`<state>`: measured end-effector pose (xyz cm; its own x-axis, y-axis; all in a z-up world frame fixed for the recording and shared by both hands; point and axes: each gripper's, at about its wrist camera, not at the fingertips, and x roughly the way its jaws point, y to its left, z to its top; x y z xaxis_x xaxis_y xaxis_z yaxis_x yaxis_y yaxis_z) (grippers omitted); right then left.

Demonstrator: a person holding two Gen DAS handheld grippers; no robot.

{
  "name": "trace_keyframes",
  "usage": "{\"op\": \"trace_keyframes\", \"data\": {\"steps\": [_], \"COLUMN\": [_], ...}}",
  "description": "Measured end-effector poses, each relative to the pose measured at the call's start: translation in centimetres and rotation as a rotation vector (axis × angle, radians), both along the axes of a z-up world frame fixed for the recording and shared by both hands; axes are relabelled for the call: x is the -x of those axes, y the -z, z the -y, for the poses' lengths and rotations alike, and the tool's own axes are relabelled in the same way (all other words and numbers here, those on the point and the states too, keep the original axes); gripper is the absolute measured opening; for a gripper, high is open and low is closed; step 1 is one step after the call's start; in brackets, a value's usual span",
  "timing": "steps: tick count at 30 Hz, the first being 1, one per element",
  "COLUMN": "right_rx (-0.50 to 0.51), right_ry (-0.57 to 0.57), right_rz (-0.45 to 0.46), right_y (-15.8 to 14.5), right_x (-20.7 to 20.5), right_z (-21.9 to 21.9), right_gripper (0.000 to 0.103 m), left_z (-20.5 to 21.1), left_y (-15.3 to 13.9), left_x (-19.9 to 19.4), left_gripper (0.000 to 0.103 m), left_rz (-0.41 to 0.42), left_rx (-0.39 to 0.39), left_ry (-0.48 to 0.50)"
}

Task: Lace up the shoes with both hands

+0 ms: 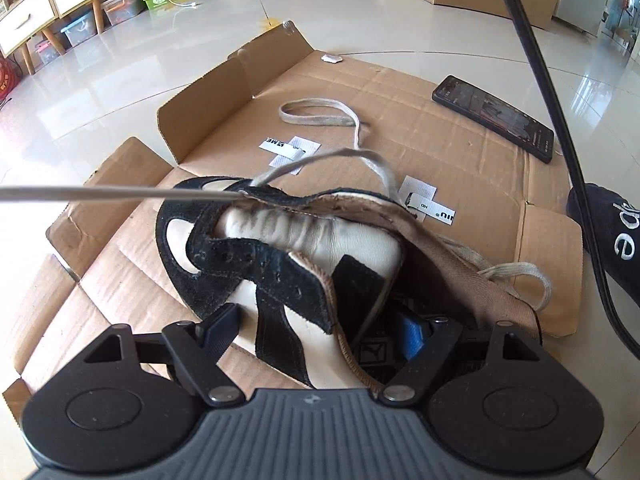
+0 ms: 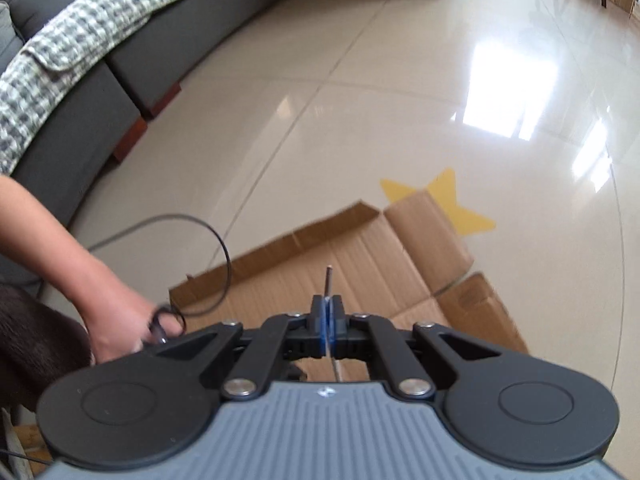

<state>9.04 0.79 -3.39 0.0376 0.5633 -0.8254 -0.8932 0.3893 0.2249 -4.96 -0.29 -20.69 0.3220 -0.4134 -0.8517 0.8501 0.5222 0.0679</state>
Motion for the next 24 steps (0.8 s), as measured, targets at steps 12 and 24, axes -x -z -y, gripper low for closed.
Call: {"op": "trace_keyframes", "data": {"steps": [12, 24], "right_rx": [-0.134, -0.274], "right_ry": [0.012, 0.026], "right_rz": [0.127, 0.231], "right_y": [-11.5, -19.8], "right_x": [-2.5, -3.6], "right_z": [-2.2, -4.4], "right_gripper": [0.001, 0.001], "left_z": [-0.1, -0.3], "left_y": [0.0, -0.3], "left_x": [0.0, 0.0], "left_gripper": [0.082, 0.083], "left_rz": [-0.004, -0.011], "left_rx": [0.001, 0.005], "left_ry": [-0.009, -0.015]}}
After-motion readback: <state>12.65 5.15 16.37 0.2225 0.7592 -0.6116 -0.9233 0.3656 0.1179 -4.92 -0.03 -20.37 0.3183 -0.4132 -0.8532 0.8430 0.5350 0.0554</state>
